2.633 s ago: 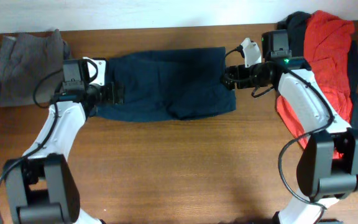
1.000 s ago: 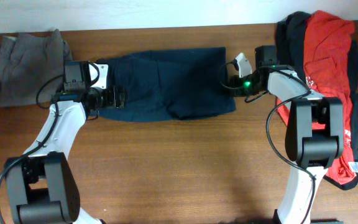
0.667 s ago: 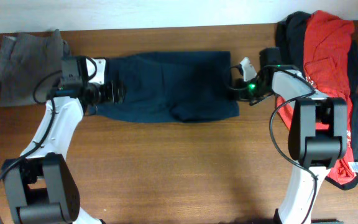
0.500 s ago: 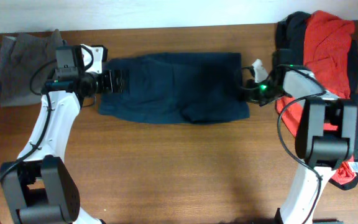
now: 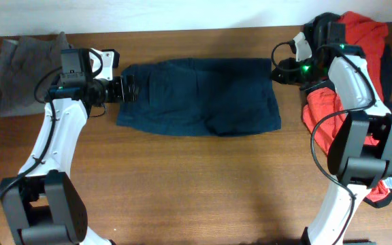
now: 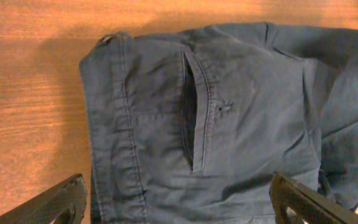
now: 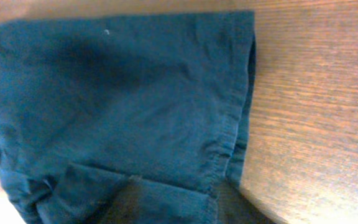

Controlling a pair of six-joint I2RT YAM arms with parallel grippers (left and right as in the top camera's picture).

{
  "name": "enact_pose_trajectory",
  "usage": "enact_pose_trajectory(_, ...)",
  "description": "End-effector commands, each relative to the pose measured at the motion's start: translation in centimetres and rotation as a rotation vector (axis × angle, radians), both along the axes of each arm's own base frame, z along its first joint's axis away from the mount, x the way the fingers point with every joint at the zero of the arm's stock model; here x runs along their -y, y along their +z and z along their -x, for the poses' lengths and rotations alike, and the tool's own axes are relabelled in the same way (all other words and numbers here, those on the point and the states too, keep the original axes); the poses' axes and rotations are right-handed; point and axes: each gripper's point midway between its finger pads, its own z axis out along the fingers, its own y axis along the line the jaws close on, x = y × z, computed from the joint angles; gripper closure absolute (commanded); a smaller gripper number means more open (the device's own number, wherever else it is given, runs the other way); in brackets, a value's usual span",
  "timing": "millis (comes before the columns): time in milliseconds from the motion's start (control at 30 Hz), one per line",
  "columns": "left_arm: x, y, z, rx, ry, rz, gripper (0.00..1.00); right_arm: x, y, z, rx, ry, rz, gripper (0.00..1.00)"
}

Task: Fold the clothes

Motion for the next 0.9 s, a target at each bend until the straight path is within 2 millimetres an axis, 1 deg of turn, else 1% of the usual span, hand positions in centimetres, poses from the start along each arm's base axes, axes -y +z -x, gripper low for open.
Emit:
enact_pose_trajectory(0, -0.6, 0.1, 0.0, -0.011, 0.022, -0.014, 0.09, -1.3, 0.1, 0.3, 0.007, 0.044, 0.017, 0.88)
enact_pose_trajectory(33, -0.8, 0.0, 0.0, -0.016, 0.026, -0.014, 0.10, -1.5, -0.5, 0.6, -0.007, 0.047, 0.015, 0.96)
enact_pose_trajectory(167, -1.3, -0.8, 0.2, -0.046, 0.038, -0.011, 0.11, -1.8, -2.4, 1.2, -0.050, 0.052, 0.015, 0.96)
enact_pose_trajectory(300, -1.6, -2.7, 0.3, -0.093, 0.045, -0.007, 0.11, -1.5, -4.5, 1.5, -0.096, 0.047, 0.025, 0.96)
enact_pose_trajectory(400, -1.3, -3.5, 0.4, -0.116, 0.034, 0.008, 0.11, -1.4, -5.7, 1.6, -0.122, 0.045, 0.032, 0.96)
enact_pose_trajectory(467, -1.1, -3.5, 0.4, -0.116, 0.023, 0.020, 0.11, -1.0, -6.8, 1.8, -0.143, 0.038, 0.055, 0.96)
enact_pose_trajectory(500, -1.1, -3.5, 0.4, -0.116, 0.023, 0.020, 0.11, -1.0, -7.1, 1.8, -0.149, 0.038, 0.054, 0.96)
enact_pose_trajectory(567, -1.1, -3.5, 0.4, -0.113, 0.018, 0.016, 0.11, -1.0, -8.4, 2.1, -0.180, 0.037, 0.053, 0.96)
enact_pose_trajectory(600, -1.1, -3.5, 0.4, -0.111, 0.014, 0.013, 0.11, -1.0, -8.6, 2.2, -0.186, 0.038, 0.053, 0.96)
enact_pose_trajectory(667, -1.1, -3.5, 0.4, -0.109, 0.012, 0.012, 0.11, -0.9, -9.8, 2.5, -0.211, 0.036, 0.057, 0.96)
enact_pose_trajectory(733, -1.2, -3.4, 0.4, -0.107, 0.014, 0.011, 0.07, -0.9, -10.3, 2.6, -0.221, 0.036, 0.056, 0.96)
enact_pose_trajectory(767, -1.4, -3.4, 0.3, -0.105, 0.019, 0.012, 0.07, -0.9, -10.7, 2.7, -0.232, 0.036, 0.055, 0.96)
enact_pose_trajectory(867, -2.8, -3.1, -0.2, -0.083, 0.047, 0.012, 0.01, -0.7, -12.2, 3.4, -0.273, 0.032, 0.068, 0.96)
